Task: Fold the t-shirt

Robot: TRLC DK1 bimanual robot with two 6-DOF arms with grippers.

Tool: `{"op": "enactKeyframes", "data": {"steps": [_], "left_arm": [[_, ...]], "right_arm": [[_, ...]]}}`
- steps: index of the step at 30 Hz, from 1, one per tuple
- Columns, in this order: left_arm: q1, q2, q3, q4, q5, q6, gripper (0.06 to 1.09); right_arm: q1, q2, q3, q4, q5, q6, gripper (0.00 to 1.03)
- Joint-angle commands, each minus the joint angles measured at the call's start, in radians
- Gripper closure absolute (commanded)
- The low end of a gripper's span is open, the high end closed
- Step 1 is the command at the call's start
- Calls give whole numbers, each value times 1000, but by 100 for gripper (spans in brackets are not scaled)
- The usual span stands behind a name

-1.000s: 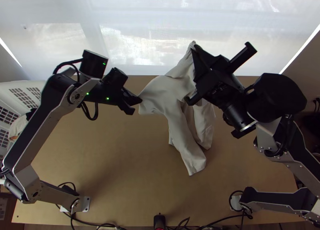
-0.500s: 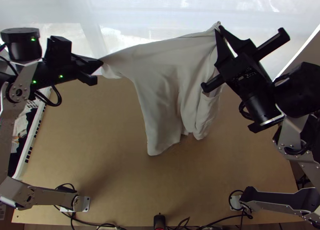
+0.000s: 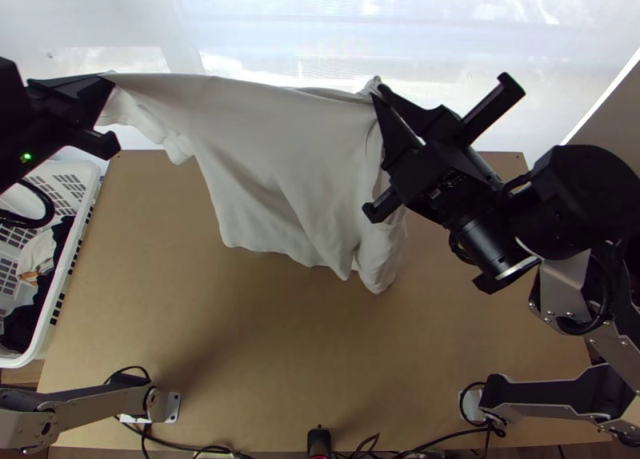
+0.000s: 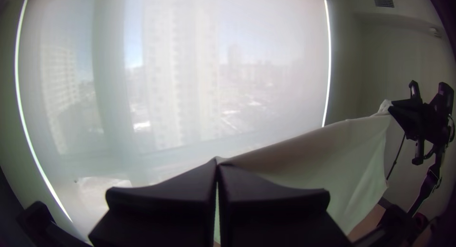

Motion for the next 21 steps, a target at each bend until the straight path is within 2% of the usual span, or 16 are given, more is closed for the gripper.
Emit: {"op": "enactKeyframes", "data": {"steps": [1,5,11,21], "left_arm": [[120,-95,6,36,-32,2,105],[192,-133,6,87,-56,-12,105],[209,-165,8,188,-170,-14,105],[348,-237,-54,208,-170,-75,105]], "right_arm": [[45,121,151,-8,3,12,100],[47,195,276,4,6,-25,100],[78,203,277,125,21,-163,100],[128,229,231,148,24,-172,100]]}}
